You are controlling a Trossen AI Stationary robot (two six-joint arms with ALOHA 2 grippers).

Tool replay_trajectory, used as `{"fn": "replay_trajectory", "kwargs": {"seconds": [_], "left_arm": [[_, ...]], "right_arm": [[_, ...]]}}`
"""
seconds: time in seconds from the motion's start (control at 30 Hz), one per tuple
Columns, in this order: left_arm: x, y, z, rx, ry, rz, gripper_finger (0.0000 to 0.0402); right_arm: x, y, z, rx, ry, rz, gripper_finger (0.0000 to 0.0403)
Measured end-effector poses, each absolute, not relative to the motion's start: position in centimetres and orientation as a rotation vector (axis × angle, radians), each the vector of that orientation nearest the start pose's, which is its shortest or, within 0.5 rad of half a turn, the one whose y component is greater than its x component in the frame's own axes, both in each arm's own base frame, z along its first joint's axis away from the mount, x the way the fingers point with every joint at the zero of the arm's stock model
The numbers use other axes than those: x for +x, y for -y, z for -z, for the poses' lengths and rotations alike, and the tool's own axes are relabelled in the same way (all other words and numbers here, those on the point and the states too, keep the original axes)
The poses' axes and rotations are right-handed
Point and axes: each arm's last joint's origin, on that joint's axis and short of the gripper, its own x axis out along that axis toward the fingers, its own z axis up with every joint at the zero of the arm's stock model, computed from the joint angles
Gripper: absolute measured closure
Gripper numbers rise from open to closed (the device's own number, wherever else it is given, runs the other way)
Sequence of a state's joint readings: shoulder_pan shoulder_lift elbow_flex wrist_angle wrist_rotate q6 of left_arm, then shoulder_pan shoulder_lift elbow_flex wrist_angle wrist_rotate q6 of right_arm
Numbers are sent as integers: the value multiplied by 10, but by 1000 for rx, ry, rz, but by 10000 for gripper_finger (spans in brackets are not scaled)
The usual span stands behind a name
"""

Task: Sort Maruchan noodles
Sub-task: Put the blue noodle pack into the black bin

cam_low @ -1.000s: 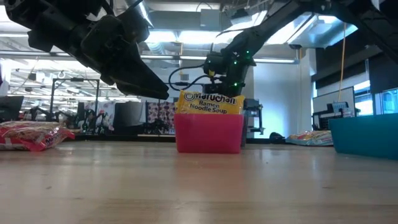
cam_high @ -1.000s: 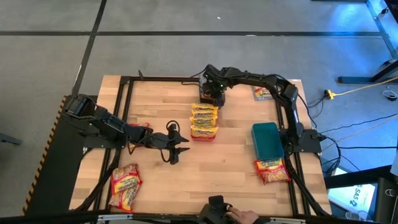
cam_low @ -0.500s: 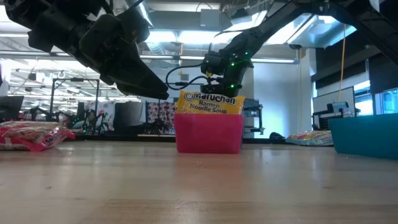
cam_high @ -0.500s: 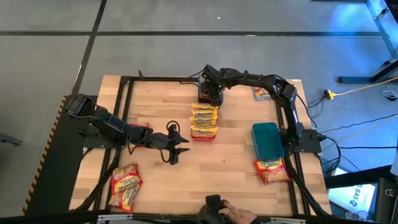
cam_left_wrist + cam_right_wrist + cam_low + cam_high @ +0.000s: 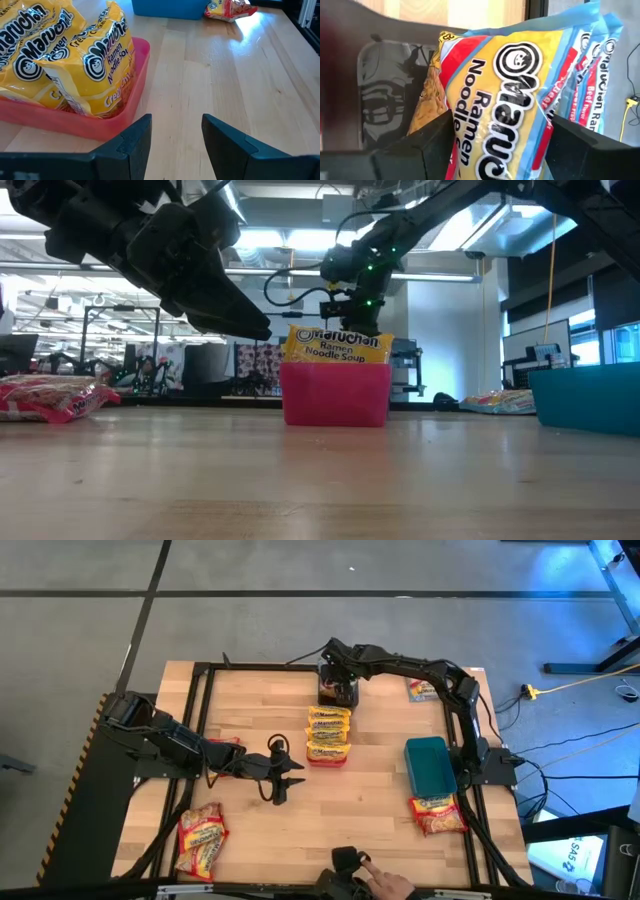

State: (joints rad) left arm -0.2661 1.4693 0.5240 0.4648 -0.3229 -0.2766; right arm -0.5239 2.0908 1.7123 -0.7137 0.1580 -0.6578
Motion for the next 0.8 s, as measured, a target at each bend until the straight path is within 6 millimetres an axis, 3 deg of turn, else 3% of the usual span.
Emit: {"fn": "replay_trajectory", "kwargs": {"seconds": [0.37,0.63,0.8], "left_arm": [[263,62,-159,-134,-448,-118,232],[261,63,-162,-177,-448,-125,232],[255,63,-168,-229,-462,-143,232]], "right_arm": [[390,213,-207,-399,-1275,221,143],[395,188,-242,-364,-1364,234,143],[385,174,-274,-246,-1382,240,143]]}}
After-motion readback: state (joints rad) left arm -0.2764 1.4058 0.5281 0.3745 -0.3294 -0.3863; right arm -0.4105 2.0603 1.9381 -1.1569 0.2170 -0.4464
